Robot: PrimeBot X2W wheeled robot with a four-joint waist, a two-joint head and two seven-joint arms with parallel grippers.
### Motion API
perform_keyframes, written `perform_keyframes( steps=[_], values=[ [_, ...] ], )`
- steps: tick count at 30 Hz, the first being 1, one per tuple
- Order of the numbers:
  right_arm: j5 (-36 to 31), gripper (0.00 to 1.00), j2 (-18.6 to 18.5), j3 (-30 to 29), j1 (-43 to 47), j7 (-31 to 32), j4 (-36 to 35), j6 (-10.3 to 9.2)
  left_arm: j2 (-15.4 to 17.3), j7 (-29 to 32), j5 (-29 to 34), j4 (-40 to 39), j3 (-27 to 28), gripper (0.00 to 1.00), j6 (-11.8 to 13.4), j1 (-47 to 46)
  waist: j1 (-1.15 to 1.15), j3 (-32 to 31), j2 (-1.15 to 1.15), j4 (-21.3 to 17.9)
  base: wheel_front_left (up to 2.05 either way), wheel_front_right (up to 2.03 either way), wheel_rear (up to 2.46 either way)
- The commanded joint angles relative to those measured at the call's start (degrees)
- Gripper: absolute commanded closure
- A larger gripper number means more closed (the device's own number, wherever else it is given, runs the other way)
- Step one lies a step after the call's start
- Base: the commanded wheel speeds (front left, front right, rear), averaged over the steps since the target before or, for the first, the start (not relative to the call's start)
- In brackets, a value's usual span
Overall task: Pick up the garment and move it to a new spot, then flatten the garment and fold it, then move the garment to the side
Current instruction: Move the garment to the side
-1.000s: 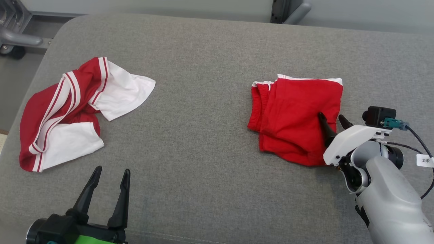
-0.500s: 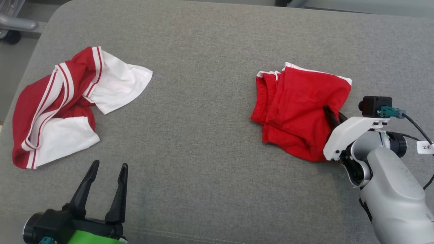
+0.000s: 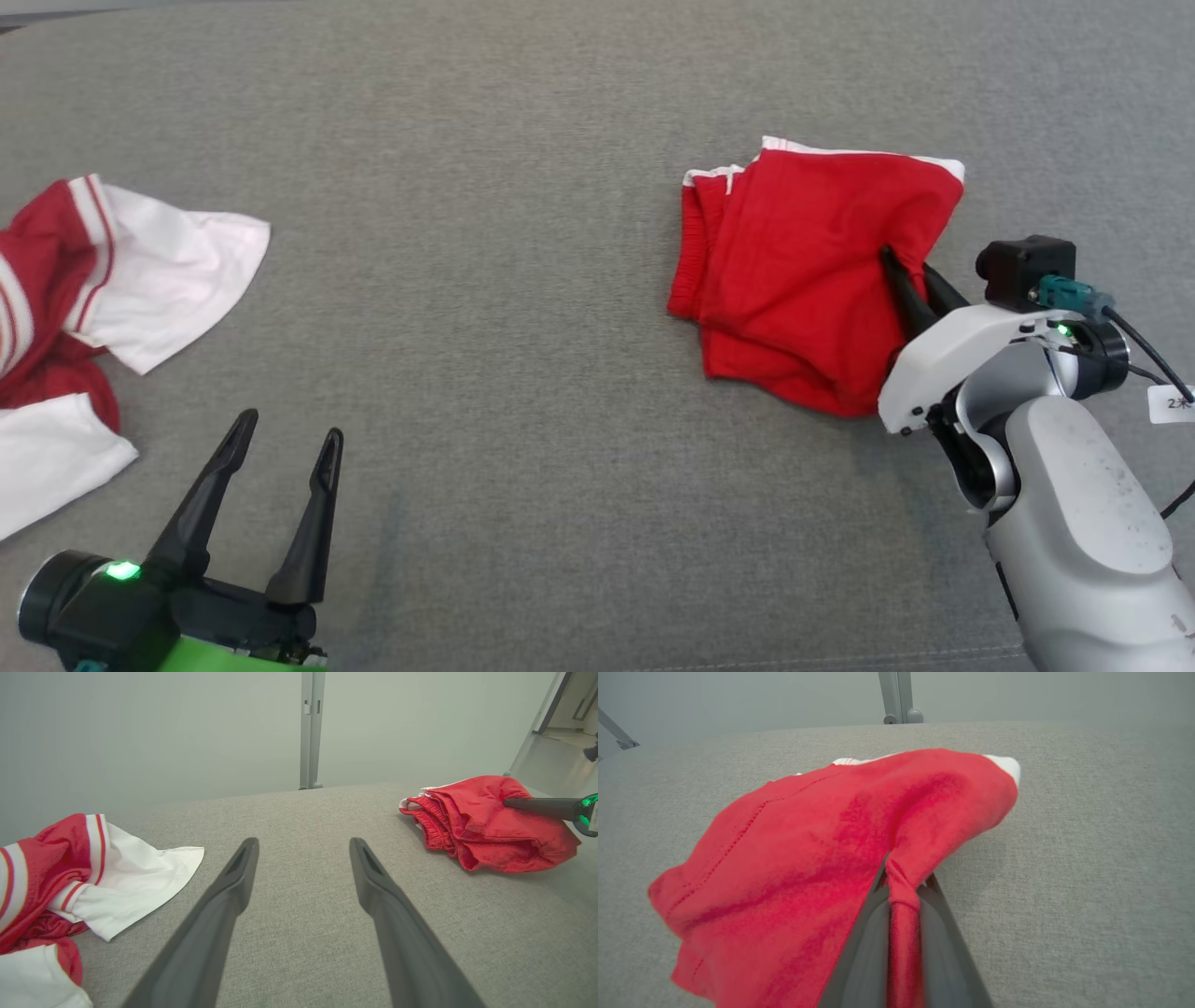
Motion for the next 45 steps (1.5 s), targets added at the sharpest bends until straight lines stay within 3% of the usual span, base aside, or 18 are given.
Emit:
perform_keyframes(
  steps=[1, 11, 17, 21, 26, 29, 38, 41, 45],
  values=[
    [-1.0, 1.0, 1.0, -0.03, 1.4, 0.36, -2.06, -0.07, 1.35, -0.15, 0.37, -1.13, 0.1, 0.0, -0.15, -0.14, 0.0, 3.72, 0.0, -7.04, 0.0, 0.0, 0.0],
    [-6.36, 1.0, 1.62, 1.79, 4.63, 0.92, -10.78, -0.07, 6.81, -0.15, 0.89, -7.14, 1.39, 0.0, -0.08, 0.39, 0.0, 9.25, 0.0, -16.31, 0.0, 0.0, 0.0],
    [-13.16, 1.0, -0.69, 1.05, 3.17, 1.2, -16.68, -0.08, 10.2, -0.15, 0.76, -12.17, 1.07, 0.0, -0.07, -0.34, 0.0, 13.5, 0.0, -18.06, 0.0, 0.0, 0.0],
    [-17.48, 1.0, -2.87, -0.86, 1.74, 2.95, -20.38, -0.08, 12.23, -0.15, -0.02, -15.43, 0.76, 0.0, -0.06, -1.79, 0.0, 16.69, 0.0, -17.12, 0.0, 0.0, 0.0],
    [-23.89, 1.0, -8.22, -5.4, 0.79, 8.84, -27.59, -0.09, 14.7, -0.15, -1.81, -19.15, 0.85, 0.0, -0.05, -4.42, 0.0, 21.09, 0.0, -14.15, 0.0, 0.0, 0.0],
    [-26.05, 1.0, -12.34, -8.08, 1.62, 11.93, -31.04, -0.09, 15.27, -0.15, -2.46, -20.22, 0.82, 0.0, -0.05, -5.55, 0.0, 22.69, 0.0, -12.41, 0.0, 0.0, 0.0],
    [-30.53, 1.0, -18.42, -16.03, 6.43, 21.15, -44.63, -0.09, 15.62, -0.15, -3.23, -21.66, 0.46, 0.0, -0.05, -7.42, 0.0, 24.6, 0.0, -8.8, 0.0, 0.0, 0.0],
    [-30.61, 1.0, -18.61, -18.49, 7.17, 22.85, -47.06, -0.09, 15.59, -0.15, -3.44, -21.51, 0.6, 0.0, -0.05, -8.1, 0.0, 24.87, 0.0, -8.24, 0.0, 0.0, 0.0],
    [-30.61, 0.91, -16.51, -20.98, 7.3, 23.71, -47.94, -0.09, 15.3, -0.16, -3.64, -21.34, 0.16, 0.0, -0.05, -8.48, 0.0, 24.98, 0.0, -7.72, 0.0, 0.0, 0.0]
  ],
)
